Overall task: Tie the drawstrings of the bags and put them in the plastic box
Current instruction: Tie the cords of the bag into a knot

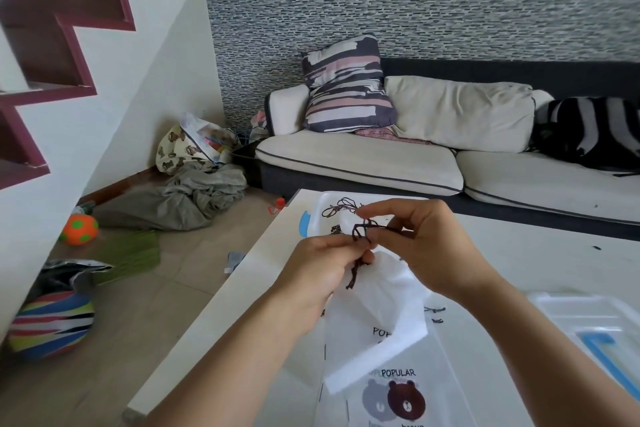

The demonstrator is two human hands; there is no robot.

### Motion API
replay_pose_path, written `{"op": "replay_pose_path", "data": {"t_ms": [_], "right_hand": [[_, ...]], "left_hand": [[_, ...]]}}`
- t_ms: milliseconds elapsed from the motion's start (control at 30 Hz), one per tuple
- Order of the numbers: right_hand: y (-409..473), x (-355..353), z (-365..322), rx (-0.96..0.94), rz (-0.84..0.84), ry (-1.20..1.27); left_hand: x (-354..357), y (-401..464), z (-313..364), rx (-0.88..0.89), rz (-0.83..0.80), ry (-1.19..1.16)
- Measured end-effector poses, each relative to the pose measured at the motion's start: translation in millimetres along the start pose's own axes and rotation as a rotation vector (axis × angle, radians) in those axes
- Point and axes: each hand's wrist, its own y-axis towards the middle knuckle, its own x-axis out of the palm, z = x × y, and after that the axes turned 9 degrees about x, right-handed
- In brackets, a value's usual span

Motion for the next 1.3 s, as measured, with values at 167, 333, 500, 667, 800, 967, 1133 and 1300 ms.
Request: {"op": "replay_pose_path", "data": {"t_ms": [167,333,500,667,800,967,1133,1300], "right_hand": [[4,-3,5,0.024,0.163,-0.033],[3,-4,5,0.025,0.134,-0.152],[0,3,3,0.014,0.059,-0.176],[1,6,3,0.032,0.086,-0.13],[-1,17,1,0.071,0.114,-0.004],[-1,12,-1,0.107,0.068,0.158],[-3,10,-4,0.001,0.054,0.048],[-5,1,-5,0.009,-0.006,0.091]], "left_hand": [[-7,8,4,-0.019,0.136,-0.173],[-9,11,2,0.013,0.164,-0.146],[-7,5,-1,0.094,0.105,0.071],[-4,1,-2,0.158,0.072,0.196],[-1,-2,-5,0.156,-0.017,0.187],[-1,-3,-4,0.126,-0.076,0.069],[-3,-2,-2,0.031,-0.105,-0.125],[-2,0,1,0.042,-0.057,-0.131]]}}
